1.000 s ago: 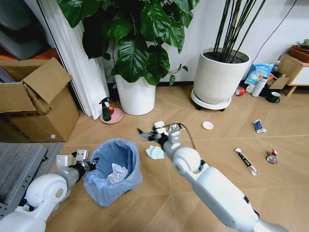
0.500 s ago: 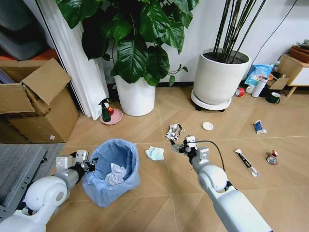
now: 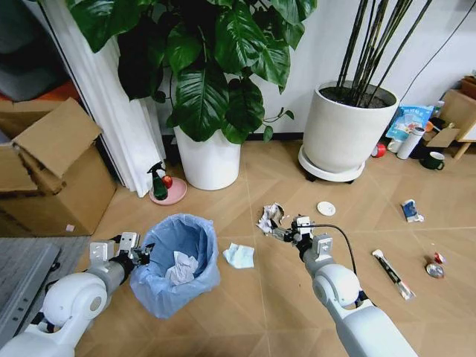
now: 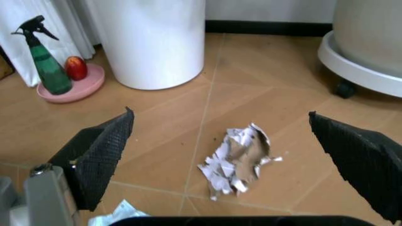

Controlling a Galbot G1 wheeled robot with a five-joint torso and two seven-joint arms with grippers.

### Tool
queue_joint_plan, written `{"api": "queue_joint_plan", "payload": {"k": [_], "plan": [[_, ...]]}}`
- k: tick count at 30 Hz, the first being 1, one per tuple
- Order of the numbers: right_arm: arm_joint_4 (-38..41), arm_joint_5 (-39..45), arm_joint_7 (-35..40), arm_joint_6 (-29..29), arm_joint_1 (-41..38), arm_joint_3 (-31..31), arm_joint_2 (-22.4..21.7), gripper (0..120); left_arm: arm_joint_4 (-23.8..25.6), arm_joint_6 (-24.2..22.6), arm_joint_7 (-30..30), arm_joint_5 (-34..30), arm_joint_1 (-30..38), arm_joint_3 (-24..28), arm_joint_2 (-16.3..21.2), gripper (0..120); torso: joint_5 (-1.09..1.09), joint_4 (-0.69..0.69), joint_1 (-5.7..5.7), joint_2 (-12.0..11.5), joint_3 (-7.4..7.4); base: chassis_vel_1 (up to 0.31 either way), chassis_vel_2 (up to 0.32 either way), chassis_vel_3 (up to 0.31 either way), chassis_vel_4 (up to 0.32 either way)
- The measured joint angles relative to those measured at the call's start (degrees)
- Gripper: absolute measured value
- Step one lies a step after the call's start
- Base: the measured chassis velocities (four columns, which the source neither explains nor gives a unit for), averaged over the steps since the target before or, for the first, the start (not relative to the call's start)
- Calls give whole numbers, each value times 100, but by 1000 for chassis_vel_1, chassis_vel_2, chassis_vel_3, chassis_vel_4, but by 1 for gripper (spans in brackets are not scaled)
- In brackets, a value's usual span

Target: Pick up the trash bin and place the garbage on the floor into it.

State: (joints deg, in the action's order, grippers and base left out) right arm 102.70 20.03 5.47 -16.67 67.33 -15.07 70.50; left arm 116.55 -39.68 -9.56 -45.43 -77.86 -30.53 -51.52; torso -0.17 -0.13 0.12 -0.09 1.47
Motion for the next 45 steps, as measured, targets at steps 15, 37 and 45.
{"api": "queue_joint_plan", "payload": {"k": [15, 37, 45], "plan": [[15, 19, 9, -38, -5, 121, 57, 100, -3, 13, 19, -9, 11, 12, -12, 0, -1, 0, -1, 0, -1, -28, 62, 24, -53], [-98, 10, 9, -36, -60, 239, 90, 100, -65, 26, 42, -2, 19, 22, -62, 0, 0, 1, -1, 0, -1, -38, 90, 32, -95], [-102, -13, 1, -26, -7, 206, 94, 100, -63, 26, 42, 0, 16, 20, -94, 0, -1, 0, 0, 0, -1, -45, 113, 55, -109]]}}
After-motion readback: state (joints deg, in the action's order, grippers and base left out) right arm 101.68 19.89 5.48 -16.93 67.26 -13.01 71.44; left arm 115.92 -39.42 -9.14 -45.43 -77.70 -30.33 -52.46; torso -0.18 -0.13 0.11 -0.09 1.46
